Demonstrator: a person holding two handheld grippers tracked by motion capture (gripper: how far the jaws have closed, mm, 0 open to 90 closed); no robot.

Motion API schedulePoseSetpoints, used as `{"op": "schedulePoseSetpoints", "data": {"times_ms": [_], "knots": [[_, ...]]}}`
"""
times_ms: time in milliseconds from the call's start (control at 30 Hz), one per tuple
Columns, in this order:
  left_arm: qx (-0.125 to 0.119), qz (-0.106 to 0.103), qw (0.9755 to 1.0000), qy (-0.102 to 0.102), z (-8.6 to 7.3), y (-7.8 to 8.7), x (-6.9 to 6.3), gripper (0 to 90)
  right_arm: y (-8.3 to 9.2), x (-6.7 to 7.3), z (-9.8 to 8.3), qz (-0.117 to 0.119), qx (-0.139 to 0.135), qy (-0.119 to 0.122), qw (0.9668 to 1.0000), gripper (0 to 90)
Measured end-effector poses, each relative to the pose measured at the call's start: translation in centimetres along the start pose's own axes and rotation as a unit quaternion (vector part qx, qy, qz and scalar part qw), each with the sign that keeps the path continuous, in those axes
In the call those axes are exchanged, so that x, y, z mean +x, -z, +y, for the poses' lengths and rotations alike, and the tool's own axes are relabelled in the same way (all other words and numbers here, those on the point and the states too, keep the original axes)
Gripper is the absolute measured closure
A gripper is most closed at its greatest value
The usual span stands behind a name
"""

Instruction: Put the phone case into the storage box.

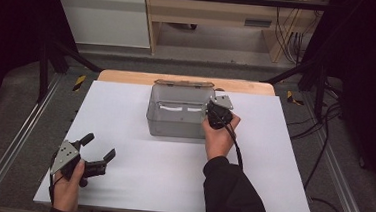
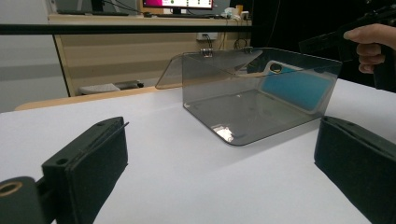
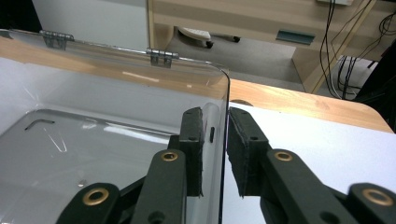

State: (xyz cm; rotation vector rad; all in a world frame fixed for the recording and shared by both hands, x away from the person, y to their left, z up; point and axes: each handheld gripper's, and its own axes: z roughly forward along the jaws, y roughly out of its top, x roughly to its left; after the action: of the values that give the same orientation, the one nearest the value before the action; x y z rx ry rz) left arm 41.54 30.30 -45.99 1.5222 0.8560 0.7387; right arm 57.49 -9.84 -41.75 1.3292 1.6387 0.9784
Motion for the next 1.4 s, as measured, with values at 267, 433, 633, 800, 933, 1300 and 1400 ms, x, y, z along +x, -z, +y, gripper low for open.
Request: {"op": "schedulePoseSetpoints", "data": {"times_ms": [267, 433, 633, 800, 933, 1300, 1400], "knots": [[0.0, 0.0, 1.0, 0.0, 0.01, 0.02, 0.03, 2.5, 0.1, 0.05, 0.07, 0.003, -0.004, -0.001, 1.0, 75.7], [0.0, 0.0, 1.0, 0.0, 0.01, 0.02, 0.01, 2.5, 0.23, 0.06, 0.14, 0.006, -0.007, -0.004, 1.0, 74.2], [0.0, 0.0, 1.0, 0.0, 0.0, 0.01, 0.03, 2.5, 0.43, 0.06, 0.29, 0.01, -0.014, -0.007, 0.9998, 71.2], [0.0, 0.0, 1.0, 0.0, 0.01, 0.01, 0.02, 2.5, 0.58, 0.01, 0.38, 0.013, -0.018, -0.01, 0.9997, 67.8], [-0.001, 0.0, 1.0, 0.0, 0.01, 0.01, 0.01, 2.5, 0.69, 0.02, 0.47, 0.014, -0.022, -0.014, 0.9996, 63.2], [0.0, -0.001, 1.0, 0.001, 0.01, 0.0, 0.0, 2.5, 0.8, -0.35, 0.65, 0.031, -0.022, -0.036, 0.9986, 45.9], [0.0, -0.001, 1.0, 0.002, 0.0, -0.01, 0.0, 2.5, 0.75, -0.51, 0.67, 0.039, -0.018, -0.041, 0.9982, 40.0]]}}
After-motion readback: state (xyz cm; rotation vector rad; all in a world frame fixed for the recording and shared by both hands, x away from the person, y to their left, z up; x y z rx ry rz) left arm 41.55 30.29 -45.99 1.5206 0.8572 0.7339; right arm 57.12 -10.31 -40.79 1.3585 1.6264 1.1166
